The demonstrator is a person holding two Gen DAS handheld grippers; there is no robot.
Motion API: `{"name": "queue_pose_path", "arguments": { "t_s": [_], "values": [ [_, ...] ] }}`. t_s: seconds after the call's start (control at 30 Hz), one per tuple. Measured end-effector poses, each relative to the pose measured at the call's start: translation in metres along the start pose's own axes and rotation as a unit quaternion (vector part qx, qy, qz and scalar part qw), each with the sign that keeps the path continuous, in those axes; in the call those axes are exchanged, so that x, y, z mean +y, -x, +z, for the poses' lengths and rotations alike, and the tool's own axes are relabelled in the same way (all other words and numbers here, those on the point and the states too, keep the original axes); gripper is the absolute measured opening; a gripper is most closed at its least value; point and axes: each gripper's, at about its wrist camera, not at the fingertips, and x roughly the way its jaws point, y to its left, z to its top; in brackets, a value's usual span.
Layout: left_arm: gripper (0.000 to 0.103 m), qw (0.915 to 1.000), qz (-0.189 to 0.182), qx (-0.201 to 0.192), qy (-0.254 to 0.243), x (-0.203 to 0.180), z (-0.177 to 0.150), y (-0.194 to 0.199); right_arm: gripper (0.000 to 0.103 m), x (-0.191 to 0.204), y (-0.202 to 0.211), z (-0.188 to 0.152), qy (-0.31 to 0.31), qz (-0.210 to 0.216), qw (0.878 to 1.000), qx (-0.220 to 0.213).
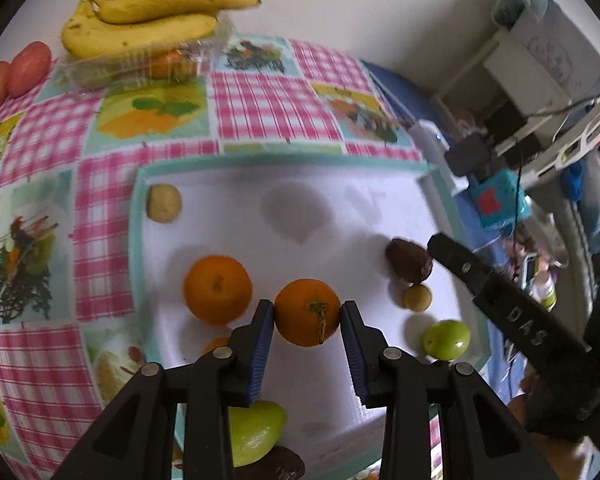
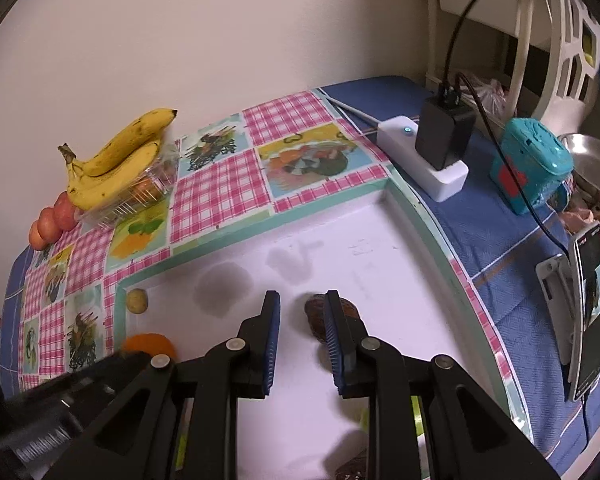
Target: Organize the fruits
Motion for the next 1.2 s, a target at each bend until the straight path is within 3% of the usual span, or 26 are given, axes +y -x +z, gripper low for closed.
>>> {"name": "queue_pose_path", "arguments": {
  "t_s": [0.47,0.57,0.67,0.77,0.83,0.93,1.0,1.03,1.13,1.2],
  "values": [
    [0.04,0.9994,0.022,0.021,-0.017,-0.001,-0.008,0.001,0.023,-0.011,-0.003,-0.004,-0.015,0.001,1.0,0.011],
    [0.056,0.9998,0.012,0.012,-0.008,0.0,-0.011,0.014,0.023,-0.011,0.0,-0.006,-0.016,0.001,1.0,0.01],
    [0.058,0.9998,0.021,-0.005,-0.004,0.007,-0.015,0.032,0.023,-0.008,0.005,-0.009,-0.015,0.002,1.0,0.009],
    [0.066,0.9986,0.038,-0.023,0.028,0.029,-0.025,0.05,0.023,-0.003,0.01,-0.013,-0.008,0.006,1.0,0.007],
    [0.071,0.996,0.066,-0.035,0.049,0.048,-0.03,0.062,0.023,0.001,0.015,-0.018,-0.004,0.007,1.0,0.006],
    [0.087,0.9865,0.124,-0.064,0.087,0.079,-0.041,0.079,0.023,0.006,0.024,-0.026,0.003,0.008,1.0,0.004],
    [0.099,0.9798,0.147,-0.083,0.108,0.097,-0.053,0.092,0.024,0.013,0.029,-0.034,0.013,0.011,1.0,0.006],
    [0.1,0.9784,0.15,-0.087,0.112,0.103,-0.059,0.097,0.024,0.017,0.032,-0.038,0.017,0.013,1.0,0.007],
    [0.102,0.9729,0.175,-0.103,0.11,0.116,-0.077,0.114,0.035,0.028,0.037,-0.051,0.031,0.018,0.999,0.01],
    [0.103,0.9669,0.199,-0.127,0.097,0.12,-0.091,0.129,0.064,0.036,0.041,-0.06,0.04,0.022,0.999,0.008]
  ]
}}
